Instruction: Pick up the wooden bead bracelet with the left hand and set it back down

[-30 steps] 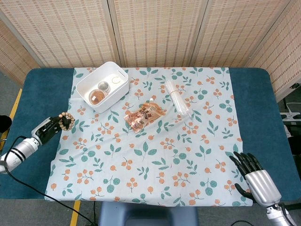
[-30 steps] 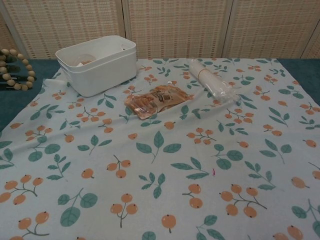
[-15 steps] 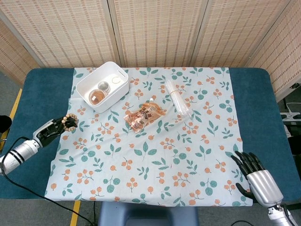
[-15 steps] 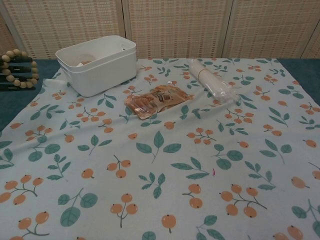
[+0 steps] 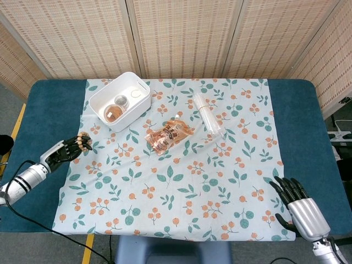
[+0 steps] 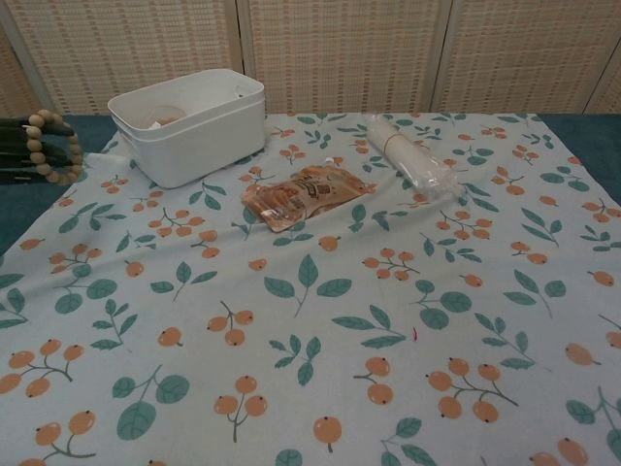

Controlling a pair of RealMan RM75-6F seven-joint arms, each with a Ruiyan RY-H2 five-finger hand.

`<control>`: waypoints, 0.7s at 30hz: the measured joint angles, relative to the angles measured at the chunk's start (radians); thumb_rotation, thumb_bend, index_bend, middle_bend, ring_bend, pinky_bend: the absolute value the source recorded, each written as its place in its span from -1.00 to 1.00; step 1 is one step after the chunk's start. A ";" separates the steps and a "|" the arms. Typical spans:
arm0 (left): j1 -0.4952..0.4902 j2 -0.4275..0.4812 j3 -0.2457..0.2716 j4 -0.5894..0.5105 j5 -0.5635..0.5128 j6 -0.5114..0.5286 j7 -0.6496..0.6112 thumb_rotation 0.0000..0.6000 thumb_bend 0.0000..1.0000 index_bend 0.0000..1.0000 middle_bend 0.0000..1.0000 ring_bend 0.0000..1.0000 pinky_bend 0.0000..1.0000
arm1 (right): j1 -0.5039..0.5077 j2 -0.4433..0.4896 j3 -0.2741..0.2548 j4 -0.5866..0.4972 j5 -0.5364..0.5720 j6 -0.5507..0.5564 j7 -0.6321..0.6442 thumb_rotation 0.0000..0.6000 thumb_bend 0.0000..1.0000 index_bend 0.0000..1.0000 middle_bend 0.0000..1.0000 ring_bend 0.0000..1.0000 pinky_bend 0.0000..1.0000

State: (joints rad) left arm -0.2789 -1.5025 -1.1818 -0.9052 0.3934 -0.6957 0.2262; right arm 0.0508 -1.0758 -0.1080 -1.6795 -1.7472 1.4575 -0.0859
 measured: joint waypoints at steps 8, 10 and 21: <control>0.067 -0.015 0.006 -0.123 0.060 0.097 0.114 1.00 -0.01 -0.47 -0.16 -0.87 -1.00 | 0.000 0.000 -0.001 -0.001 0.001 -0.002 -0.001 1.00 -0.52 -1.00 -1.00 -1.00 -1.00; 0.079 -0.022 0.012 -0.146 0.091 0.130 0.161 1.00 -0.01 -0.47 -0.17 -0.87 -1.00 | 0.001 0.000 -0.001 -0.001 0.000 -0.004 -0.001 1.00 -0.52 -1.00 -1.00 -1.00 -1.00; 0.143 -0.109 -0.001 -0.228 0.243 0.238 0.467 1.00 -0.01 -0.66 -0.44 -0.93 -1.00 | 0.003 -0.004 0.000 -0.003 0.008 -0.013 -0.009 1.00 -0.52 -1.00 -1.00 -1.00 -1.00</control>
State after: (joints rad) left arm -0.1358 -1.6113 -1.1825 -1.1330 0.6362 -0.4579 0.6936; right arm 0.0535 -1.0797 -0.1081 -1.6823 -1.7392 1.4441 -0.0945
